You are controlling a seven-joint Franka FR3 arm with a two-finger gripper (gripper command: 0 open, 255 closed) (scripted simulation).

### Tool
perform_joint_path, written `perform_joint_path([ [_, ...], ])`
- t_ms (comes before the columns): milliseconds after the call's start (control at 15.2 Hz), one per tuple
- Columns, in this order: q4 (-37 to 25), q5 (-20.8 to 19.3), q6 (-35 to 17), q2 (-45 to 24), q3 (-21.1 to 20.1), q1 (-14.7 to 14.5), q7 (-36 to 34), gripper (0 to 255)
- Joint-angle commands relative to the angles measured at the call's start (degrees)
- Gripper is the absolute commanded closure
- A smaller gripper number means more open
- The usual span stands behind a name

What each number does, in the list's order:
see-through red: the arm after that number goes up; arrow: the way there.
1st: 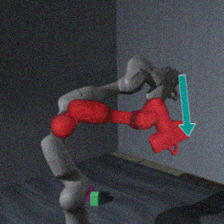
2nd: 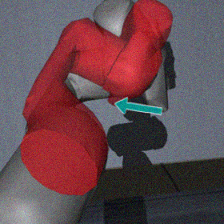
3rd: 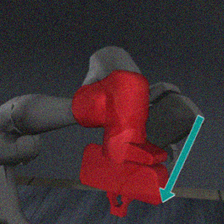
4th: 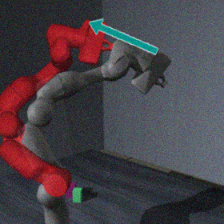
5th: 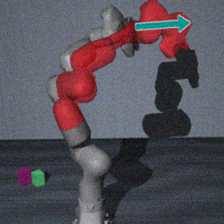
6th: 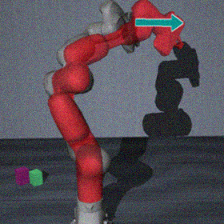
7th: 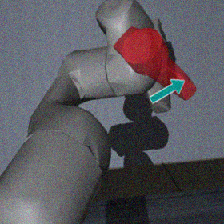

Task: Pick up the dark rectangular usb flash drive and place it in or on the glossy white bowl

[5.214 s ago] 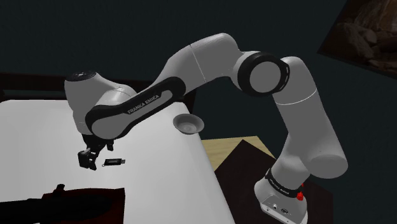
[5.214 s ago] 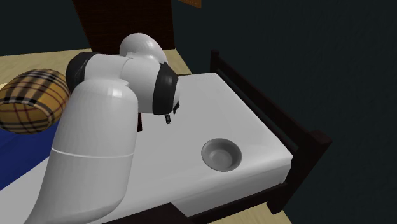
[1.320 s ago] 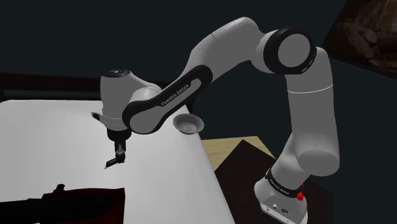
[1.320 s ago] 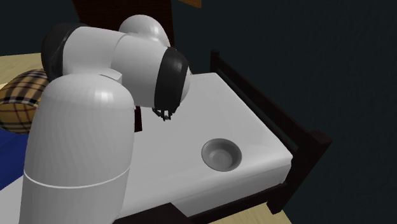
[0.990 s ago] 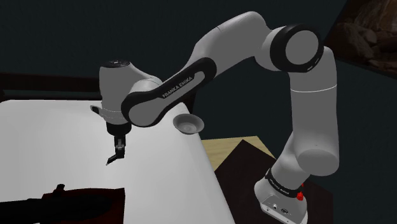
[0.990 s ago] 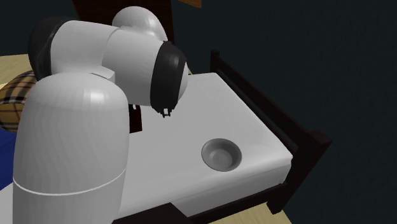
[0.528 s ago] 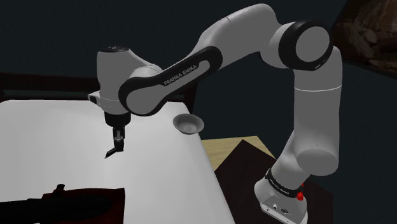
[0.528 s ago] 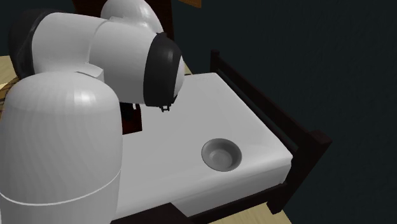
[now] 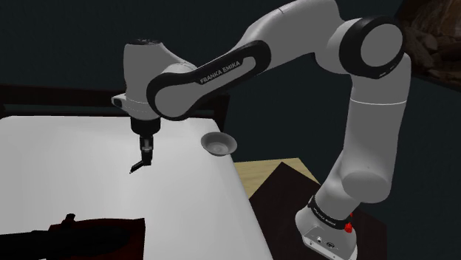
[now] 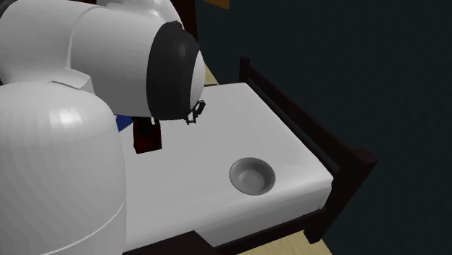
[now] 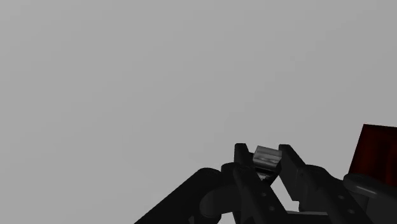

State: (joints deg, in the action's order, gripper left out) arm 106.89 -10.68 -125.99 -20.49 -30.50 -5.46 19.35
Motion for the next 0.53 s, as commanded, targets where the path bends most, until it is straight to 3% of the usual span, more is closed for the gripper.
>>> perform_joint_path([
  [0,3.71,1.71,-1.10,2.98,-0.11,2.60,2.91,255],
  [462,14.86,8.04,-4.04,12.55,1.05,10.40,14.50,255],
])
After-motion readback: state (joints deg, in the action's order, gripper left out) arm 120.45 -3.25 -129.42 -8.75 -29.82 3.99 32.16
